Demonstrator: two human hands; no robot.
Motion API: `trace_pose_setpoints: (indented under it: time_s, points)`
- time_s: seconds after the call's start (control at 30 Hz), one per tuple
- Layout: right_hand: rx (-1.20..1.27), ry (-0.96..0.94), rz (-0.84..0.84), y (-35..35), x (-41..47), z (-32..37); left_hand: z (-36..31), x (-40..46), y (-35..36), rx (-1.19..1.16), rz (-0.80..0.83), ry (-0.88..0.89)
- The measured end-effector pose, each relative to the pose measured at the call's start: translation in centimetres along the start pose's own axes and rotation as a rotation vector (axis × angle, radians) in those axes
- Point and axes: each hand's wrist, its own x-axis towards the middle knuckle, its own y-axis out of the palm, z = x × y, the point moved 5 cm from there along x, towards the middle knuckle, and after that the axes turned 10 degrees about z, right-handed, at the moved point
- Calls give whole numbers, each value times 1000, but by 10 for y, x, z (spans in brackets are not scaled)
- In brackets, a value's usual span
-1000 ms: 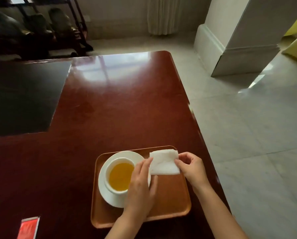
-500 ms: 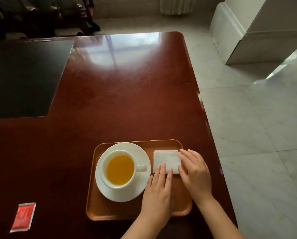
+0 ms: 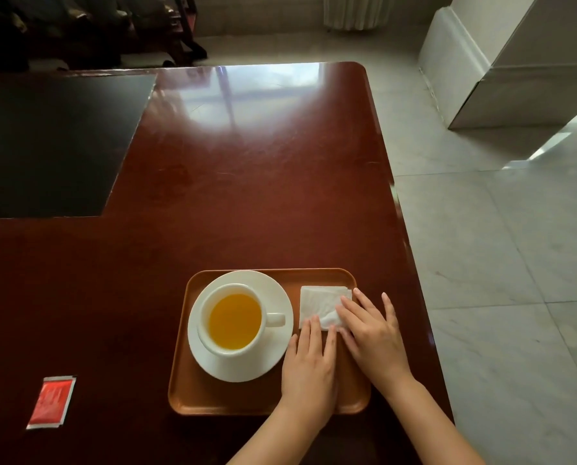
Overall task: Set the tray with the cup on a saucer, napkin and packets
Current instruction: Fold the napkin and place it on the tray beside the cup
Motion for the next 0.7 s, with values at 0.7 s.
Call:
trace_pose_setpoints:
  time_s: [0.7]
  points:
    - [89,-127,107,-75,13,96,68,-81,-115,-54,-460,-92]
